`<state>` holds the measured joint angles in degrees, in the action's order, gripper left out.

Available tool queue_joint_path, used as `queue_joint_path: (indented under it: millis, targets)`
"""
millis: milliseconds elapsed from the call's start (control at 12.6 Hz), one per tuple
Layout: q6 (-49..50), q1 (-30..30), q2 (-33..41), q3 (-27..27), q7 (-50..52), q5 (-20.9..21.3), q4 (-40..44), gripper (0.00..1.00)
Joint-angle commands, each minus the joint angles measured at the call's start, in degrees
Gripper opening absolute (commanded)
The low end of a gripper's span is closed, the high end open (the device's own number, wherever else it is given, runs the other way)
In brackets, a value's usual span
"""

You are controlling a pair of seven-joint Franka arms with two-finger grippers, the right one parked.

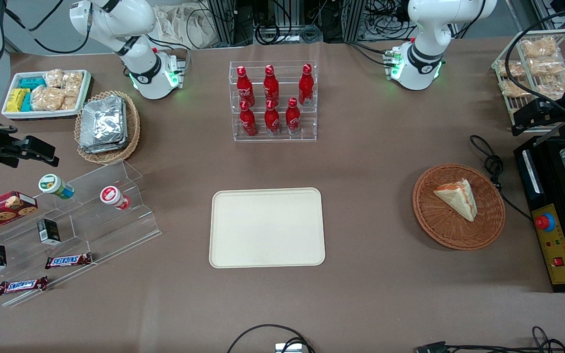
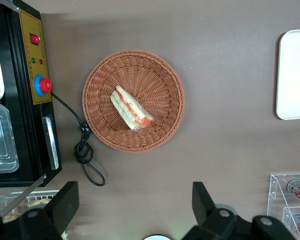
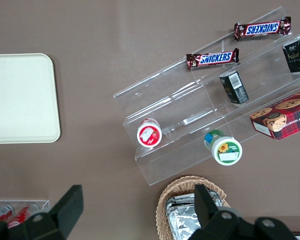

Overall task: Place sandwich from basket to tray
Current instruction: 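Lower the open left gripper over the wrapped sandwich in the wicker basket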

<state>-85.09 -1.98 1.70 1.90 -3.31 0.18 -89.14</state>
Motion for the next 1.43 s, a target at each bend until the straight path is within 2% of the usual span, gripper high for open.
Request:
queue_joint_path:
  millis: [0, 477, 715, 1033, 1351]
  targets:
    - [0.02, 0.58, -0.47, 0.03, 1.37, 0.53, 1.25, 1.0]
    - [-1.64, 0.05, -1.35, -0.14, 5.58, 0.7, -1.63, 1.0]
    - [-10.85, -0.04, 1.01, -0.23, 11.55, 0.79, -12.51, 1.0]
    - [-27.81, -0.04, 4.18, -0.23, 21.4, 0.88, -28.86, 1.0]
    - [-40.31, -1.61, 3.84, -0.41, 25.02, 0.88, -38.64, 1.0]
